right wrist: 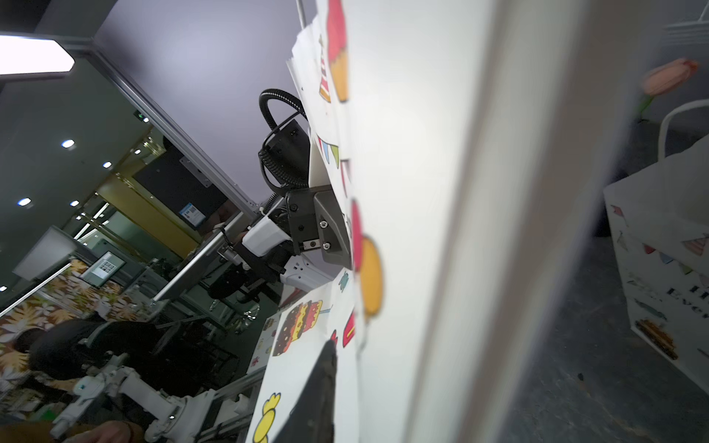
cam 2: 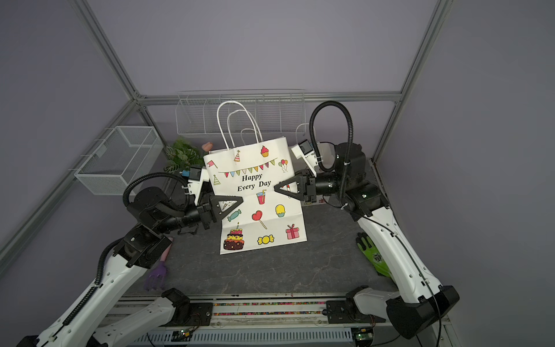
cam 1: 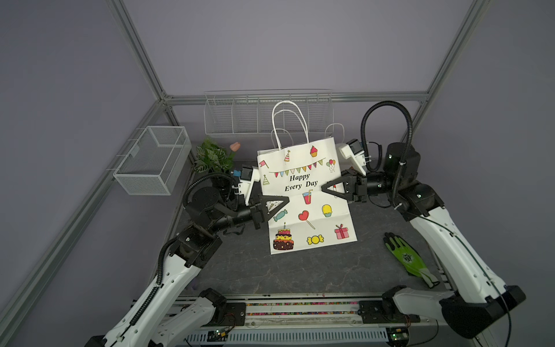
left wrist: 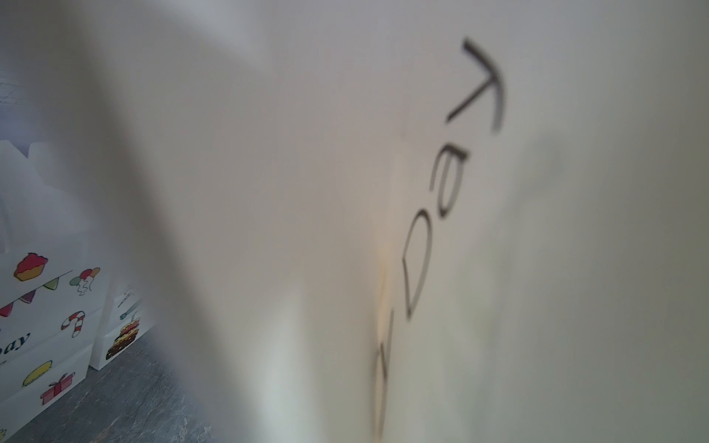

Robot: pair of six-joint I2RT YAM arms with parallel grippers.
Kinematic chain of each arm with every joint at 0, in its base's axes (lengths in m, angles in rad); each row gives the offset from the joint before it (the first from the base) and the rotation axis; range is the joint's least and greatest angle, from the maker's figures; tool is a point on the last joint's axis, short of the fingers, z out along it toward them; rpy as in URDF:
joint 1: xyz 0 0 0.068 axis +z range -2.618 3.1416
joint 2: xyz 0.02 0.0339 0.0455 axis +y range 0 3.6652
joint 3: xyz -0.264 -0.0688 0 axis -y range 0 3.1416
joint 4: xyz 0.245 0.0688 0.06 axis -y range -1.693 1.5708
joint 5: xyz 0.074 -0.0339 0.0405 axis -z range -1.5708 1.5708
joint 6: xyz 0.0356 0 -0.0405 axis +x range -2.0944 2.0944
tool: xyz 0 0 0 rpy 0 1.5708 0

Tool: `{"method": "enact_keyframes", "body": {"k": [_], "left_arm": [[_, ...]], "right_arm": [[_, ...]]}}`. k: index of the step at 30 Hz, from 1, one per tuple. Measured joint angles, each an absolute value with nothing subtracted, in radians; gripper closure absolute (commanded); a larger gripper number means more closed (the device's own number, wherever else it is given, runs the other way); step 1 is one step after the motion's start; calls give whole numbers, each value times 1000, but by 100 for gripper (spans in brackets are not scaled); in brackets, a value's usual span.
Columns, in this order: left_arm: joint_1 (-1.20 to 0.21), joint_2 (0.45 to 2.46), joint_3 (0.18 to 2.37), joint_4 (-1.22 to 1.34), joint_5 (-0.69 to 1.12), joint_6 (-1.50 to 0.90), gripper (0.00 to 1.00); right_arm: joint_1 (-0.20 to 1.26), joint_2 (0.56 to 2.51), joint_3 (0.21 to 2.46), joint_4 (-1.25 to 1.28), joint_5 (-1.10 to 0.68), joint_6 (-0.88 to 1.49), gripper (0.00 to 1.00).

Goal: Put away the paper bag
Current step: Press the paper bag.

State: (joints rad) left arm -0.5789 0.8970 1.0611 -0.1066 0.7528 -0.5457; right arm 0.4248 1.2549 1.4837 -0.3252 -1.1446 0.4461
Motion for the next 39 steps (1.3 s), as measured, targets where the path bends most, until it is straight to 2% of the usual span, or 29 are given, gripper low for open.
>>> {"method": "enact_keyframes", "body": {"k": [3,5,8,11,14,16,18,20,21,32,37,38,39], "left_arm": [[-578,894,1061,-136,760,-529,100],[-574,897,1061,-155,777,-513,100],[-557,911,1061,-167,819,-501,100],[-538,936,1061,-157,868,-501,100],[-530,961,1061,-141,913,-504,100],[-530,972,1061,-138,937,-504,100],[-529,979,1061,-139,960,-504,100],[-527,984,1063,-141,978,-503,100],[-525,989,1066,-147,988,-503,100],[-503,1029,1103,-154,1042,-505,100],[-491,1029,1103,-154,1052,-516,100],[-488,1029,1103,-154,1054,-516,100],[-485,1029,1103,-154,1056,-518,100]], "right_arm": [[405,1226,1482,-325,-1142,436,34],[380,1208,1483,-326,-1142,435,29],[338,1201,1498,-322,-1148,446,30],[315,1224,1529,-302,-1161,473,46],[311,1264,1569,-287,-1170,489,48],[311,1281,1584,-293,-1171,482,41],[309,1288,1592,-314,-1168,464,27],[308,1289,1596,-329,-1165,446,21],[308,1289,1597,-330,-1165,441,23],[310,1265,1511,-284,-1167,469,79],[314,1210,1422,-276,-1151,468,83],[315,1195,1404,-275,-1145,468,79],[317,1180,1387,-273,-1141,469,70]]}}
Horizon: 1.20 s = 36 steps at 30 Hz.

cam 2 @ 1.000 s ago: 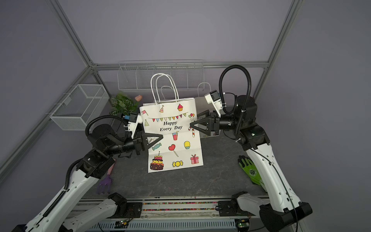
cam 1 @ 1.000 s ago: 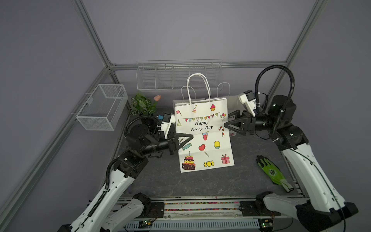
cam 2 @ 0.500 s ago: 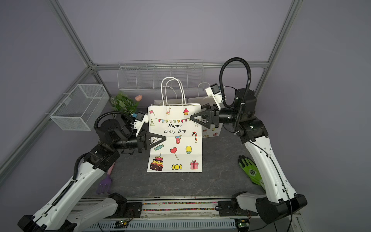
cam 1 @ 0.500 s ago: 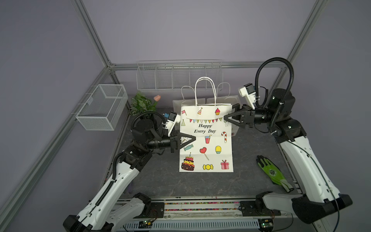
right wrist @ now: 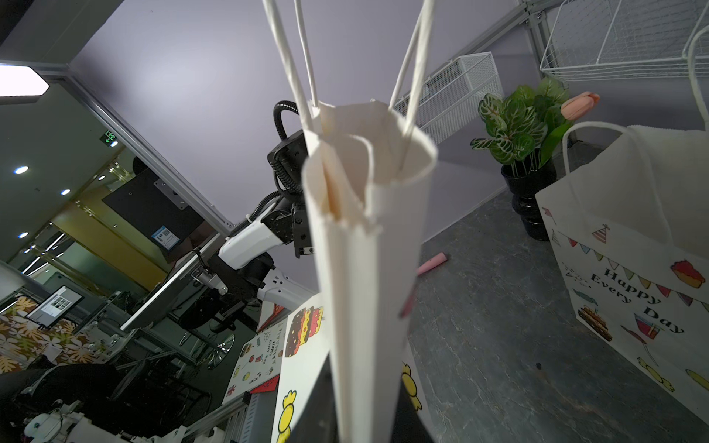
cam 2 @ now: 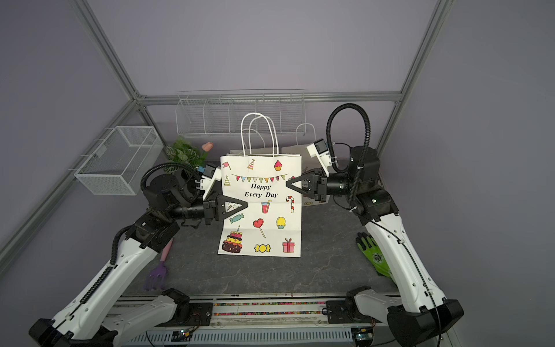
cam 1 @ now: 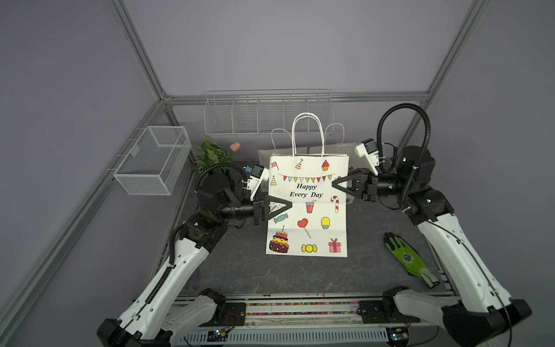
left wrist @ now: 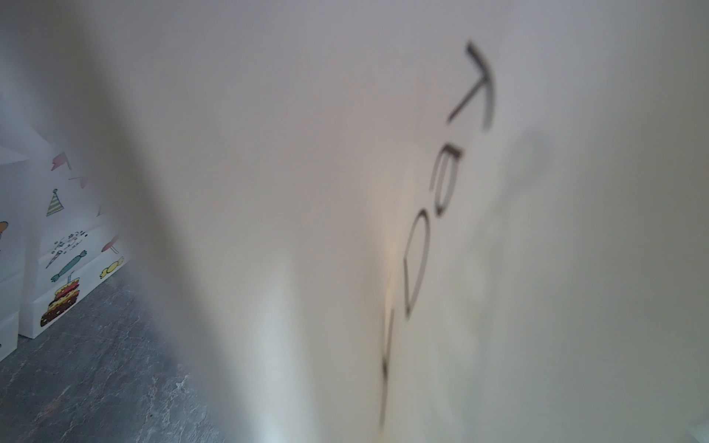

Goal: Put away the paper bag
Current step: Press the paper bag.

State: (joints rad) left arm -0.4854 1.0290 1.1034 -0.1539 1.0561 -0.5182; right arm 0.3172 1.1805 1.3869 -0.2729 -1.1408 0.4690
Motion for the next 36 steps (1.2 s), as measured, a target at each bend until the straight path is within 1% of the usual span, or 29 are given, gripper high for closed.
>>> {"method": "enact_keyframes", "body": {"k": [2,3,4,5,6,9,12,17,19,21,22,23,24,25,26,27,30,32,36], "left_arm": [[-480,1031,1106,-154,1056,-521,100],[-478,1033,1109,-153,1056,-523,100],[-476,1034,1113,-150,1055,-525,100],[-474,1035,1115,-144,1055,-530,100],[-472,1035,1116,-136,1055,-535,100],[-471,1036,1117,-111,1056,-553,100],[-471,1036,1117,-89,1060,-569,100],[-471,1040,1117,-71,1065,-585,100],[-471,1040,1117,-70,1068,-589,100],[-471,1040,1117,-72,1071,-591,100],[-471,1040,1117,-72,1072,-591,100],[-471,1040,1117,-72,1074,-591,100],[-471,1040,1117,-72,1075,-591,100],[-471,1040,1117,-72,1074,-591,100],[-470,1040,1118,-72,1073,-591,100],[-469,1042,1120,-72,1071,-591,100],[-467,1045,1124,-72,1072,-591,100],[-466,1046,1126,-74,1073,-591,100],[-465,1047,1138,-97,1074,-587,100]], "right_arm": [[321,1153,1359,-270,-1133,470,46],[324,1140,1343,-264,-1129,473,39],[326,1127,1327,-253,-1126,478,38],[330,1116,1311,-239,-1125,487,40],[336,1107,1297,-225,-1125,496,47],[350,1098,1275,-199,-1122,517,63],[370,1097,1255,-181,-1116,525,69],[399,1096,1225,-167,-1108,534,89],[406,1092,1215,-163,-1099,537,93],[409,1082,1206,-160,-1091,538,92],[411,1077,1202,-159,-1087,538,88],[413,1071,1198,-159,-1085,539,80],[416,1065,1195,-157,-1084,538,69],[417,1060,1192,-156,-1084,541,63],[420,1056,1187,-154,-1086,546,62],[422,1053,1184,-153,-1086,548,62],[427,1053,1177,-153,-1087,553,75],[428,1053,1173,-154,-1087,550,76],[428,1053,1172,-182,-1087,537,75]]}}
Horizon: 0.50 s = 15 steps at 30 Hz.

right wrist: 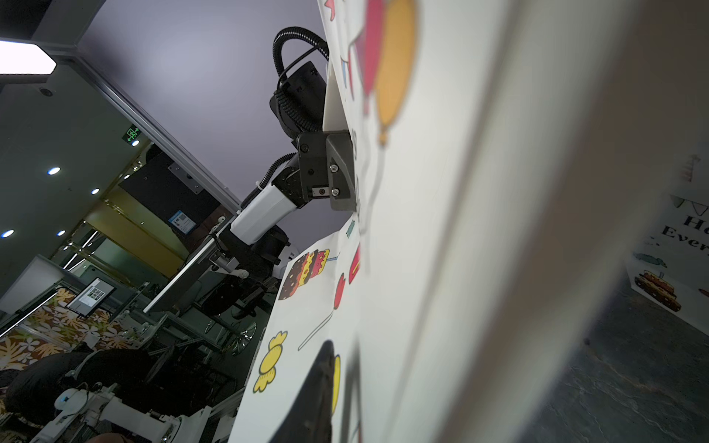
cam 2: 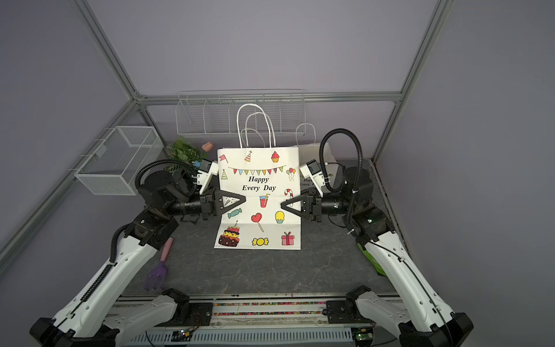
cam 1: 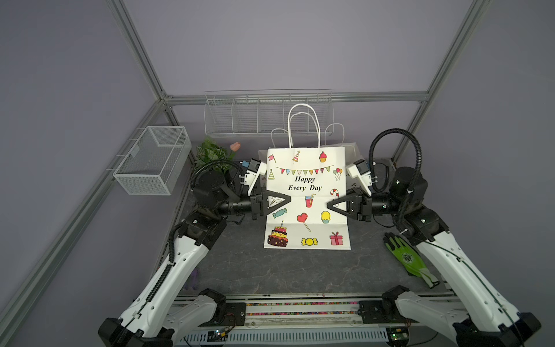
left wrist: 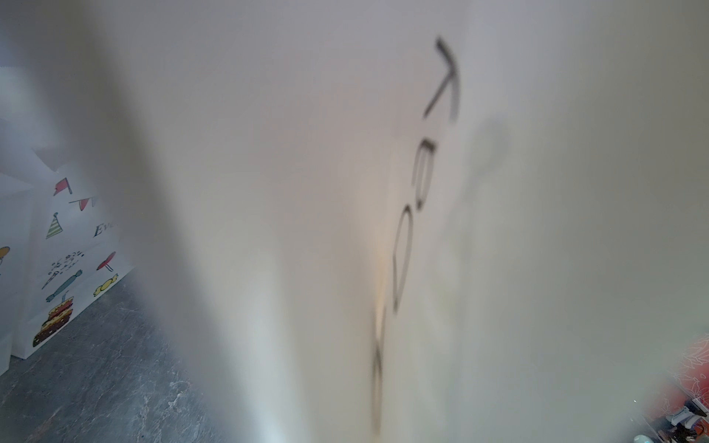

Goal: Put away the paper bag
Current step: Press the paper bag.

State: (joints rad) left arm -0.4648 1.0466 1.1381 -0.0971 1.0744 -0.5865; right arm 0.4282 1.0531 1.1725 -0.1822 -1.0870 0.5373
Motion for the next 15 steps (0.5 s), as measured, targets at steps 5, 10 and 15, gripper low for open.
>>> {"method": "enact_keyframes", "body": {"k": [5,10,15], "left_arm": [[-458,1046,1147,-125,1074,-572,100],[-450,1046,1148,-144,1074,-564,100],[-448,1049,1158,-169,1070,-545,100]], "right_arm": [[429,1053,1173,-239,-1085,508,75],[435,1053,1173,-273,-1085,494,84],[439,1054,1174,-284,-1085,485,90]]}}
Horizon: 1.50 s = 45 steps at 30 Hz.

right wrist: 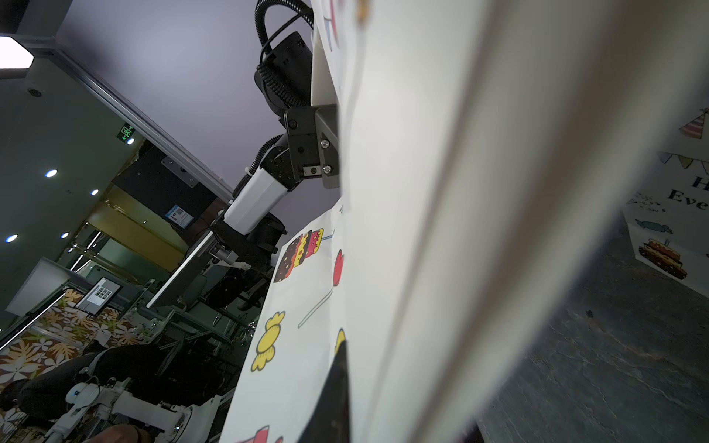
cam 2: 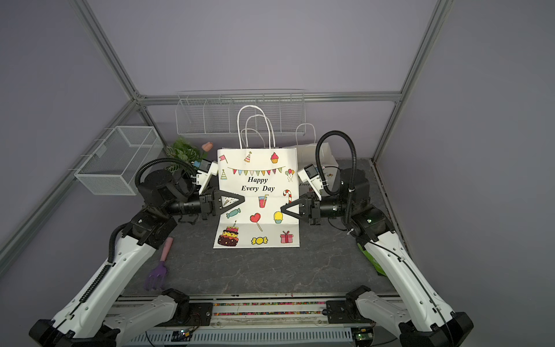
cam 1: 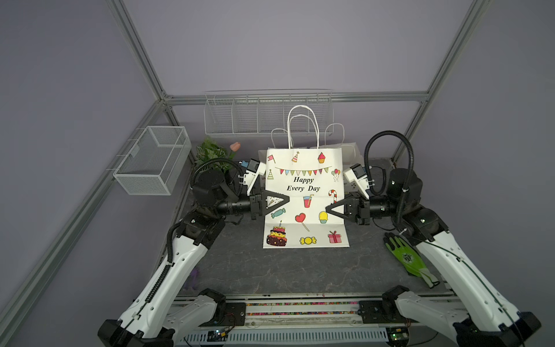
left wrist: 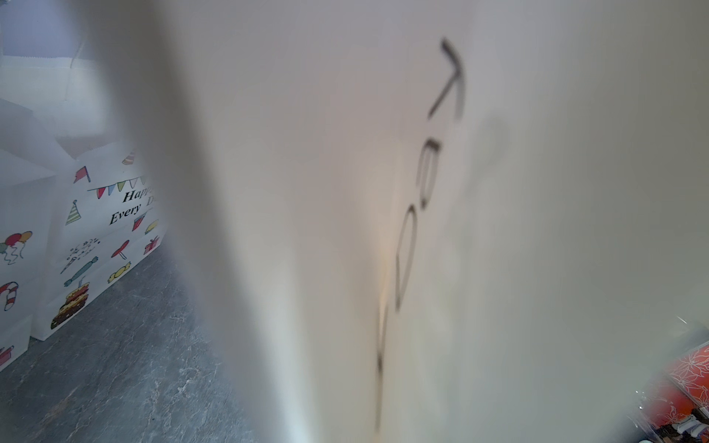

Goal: Put away the paper bag
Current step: Press the paper bag.

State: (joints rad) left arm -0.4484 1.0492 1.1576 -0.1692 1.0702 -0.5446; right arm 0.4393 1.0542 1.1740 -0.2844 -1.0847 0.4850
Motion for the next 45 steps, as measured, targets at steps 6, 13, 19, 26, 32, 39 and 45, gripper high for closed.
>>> {"method": "enact_keyframes", "body": {"k": [6,13,19,26,32,39,45], "left_arm": [[-447,1052,1174,-210,1058,-519,74],[-439,1050,1165,-184,1031,-513,4],[-439,1046,1093,-154,1053,-520,3],[-439,1022,1048,-142,1083,-537,20],[-439,969,1036,-117,1102,-558,56],[-439,956,1026,-107,1120,-559,93],[-439,956,1026,-109,1124,-562,100]], "right_arm": [[442,1059,1174,-290,-1081,475,93],[451,1058,1174,-325,-1084,476,93],[447,1057,1192,-292,-1108,516,93],[438,1060,1227,-279,-1115,524,93],[435,1078,1258,-323,-1111,495,93],[435,1080,1259,-360,-1104,466,93],[433,1085,1266,-393,-1089,438,89]]}}
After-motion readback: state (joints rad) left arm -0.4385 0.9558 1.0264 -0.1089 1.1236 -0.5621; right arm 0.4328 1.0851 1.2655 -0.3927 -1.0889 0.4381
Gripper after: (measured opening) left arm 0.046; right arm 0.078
